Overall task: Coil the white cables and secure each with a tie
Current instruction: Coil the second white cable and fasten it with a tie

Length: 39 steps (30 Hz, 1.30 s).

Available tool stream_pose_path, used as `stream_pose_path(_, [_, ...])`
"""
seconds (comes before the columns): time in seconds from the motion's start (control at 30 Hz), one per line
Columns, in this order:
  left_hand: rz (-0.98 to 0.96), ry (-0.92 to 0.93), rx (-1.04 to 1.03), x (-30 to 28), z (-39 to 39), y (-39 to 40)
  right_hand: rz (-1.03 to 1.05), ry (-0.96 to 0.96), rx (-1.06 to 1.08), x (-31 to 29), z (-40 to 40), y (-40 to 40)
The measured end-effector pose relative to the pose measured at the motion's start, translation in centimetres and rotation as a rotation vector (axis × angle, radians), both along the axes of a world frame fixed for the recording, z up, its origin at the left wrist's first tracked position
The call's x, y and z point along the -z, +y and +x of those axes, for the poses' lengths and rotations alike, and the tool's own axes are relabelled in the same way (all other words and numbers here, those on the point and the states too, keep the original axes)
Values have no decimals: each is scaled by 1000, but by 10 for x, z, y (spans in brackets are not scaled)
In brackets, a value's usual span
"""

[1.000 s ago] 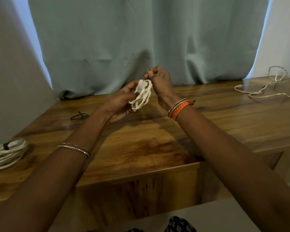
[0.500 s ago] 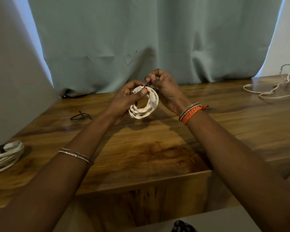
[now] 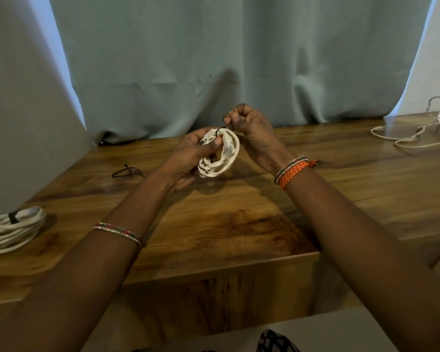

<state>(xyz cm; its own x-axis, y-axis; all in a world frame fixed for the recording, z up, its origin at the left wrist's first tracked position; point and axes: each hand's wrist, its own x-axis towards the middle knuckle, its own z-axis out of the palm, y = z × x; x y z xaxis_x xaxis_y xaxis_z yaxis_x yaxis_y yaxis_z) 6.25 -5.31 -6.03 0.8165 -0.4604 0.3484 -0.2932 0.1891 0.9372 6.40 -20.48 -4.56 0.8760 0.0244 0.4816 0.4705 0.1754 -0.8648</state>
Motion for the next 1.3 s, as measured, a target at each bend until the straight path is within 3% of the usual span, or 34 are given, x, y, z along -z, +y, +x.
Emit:
stream_pose_path(0.13, [197, -333, -230, -2, -1, 3, -65, 14, 64, 2, -1, 4])
stream_pose_path(0.3, [347, -500, -309, -2, 0, 7, -68, 0, 110, 3, -3, 6])
stream_pose_path(0.53, [270, -345, -126, -2, -17, 3, 32, -51, 219, 4, 3, 4])
stream_pose_path(0.93, [139, -318, -117, -1, -16, -5, 214, 40, 52, 3, -2, 6])
stream_pose_path(1.3, [129, -255, -124, -2, -9, -1, 41, -8, 124, 5, -4, 9])
